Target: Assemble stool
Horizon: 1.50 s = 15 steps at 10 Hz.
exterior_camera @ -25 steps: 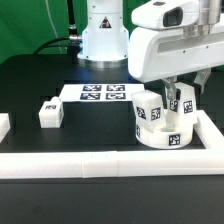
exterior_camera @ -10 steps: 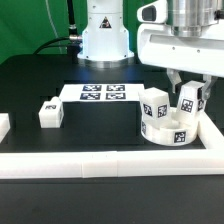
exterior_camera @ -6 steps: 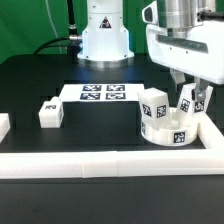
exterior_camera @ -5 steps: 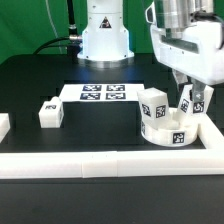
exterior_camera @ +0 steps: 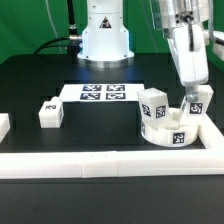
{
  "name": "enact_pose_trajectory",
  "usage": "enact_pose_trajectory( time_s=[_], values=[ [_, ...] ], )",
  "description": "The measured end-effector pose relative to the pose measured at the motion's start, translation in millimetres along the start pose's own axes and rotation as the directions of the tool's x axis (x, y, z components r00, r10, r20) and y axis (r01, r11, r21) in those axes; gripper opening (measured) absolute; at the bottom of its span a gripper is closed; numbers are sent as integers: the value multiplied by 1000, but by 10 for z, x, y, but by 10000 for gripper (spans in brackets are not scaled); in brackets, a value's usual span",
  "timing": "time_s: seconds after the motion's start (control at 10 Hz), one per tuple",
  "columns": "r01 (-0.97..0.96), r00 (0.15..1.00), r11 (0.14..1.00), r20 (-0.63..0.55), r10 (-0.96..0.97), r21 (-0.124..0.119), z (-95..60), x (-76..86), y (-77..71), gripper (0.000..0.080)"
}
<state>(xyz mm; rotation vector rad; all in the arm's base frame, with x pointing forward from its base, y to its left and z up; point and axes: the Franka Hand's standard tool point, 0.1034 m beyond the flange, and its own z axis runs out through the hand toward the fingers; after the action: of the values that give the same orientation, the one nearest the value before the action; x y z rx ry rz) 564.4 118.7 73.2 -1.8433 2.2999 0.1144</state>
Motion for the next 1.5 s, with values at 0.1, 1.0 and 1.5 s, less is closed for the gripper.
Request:
enact_pose_trajectory(
  time_s=[0.1,1.0,1.5],
  values=[
    [-76,997,997,5,76,6,0,4,-6,338],
    [-457,889,887,72,453,63,0,26,-45,419],
    [-384,920,919,117,373,87,-545,205,-146,643]
  ],
)
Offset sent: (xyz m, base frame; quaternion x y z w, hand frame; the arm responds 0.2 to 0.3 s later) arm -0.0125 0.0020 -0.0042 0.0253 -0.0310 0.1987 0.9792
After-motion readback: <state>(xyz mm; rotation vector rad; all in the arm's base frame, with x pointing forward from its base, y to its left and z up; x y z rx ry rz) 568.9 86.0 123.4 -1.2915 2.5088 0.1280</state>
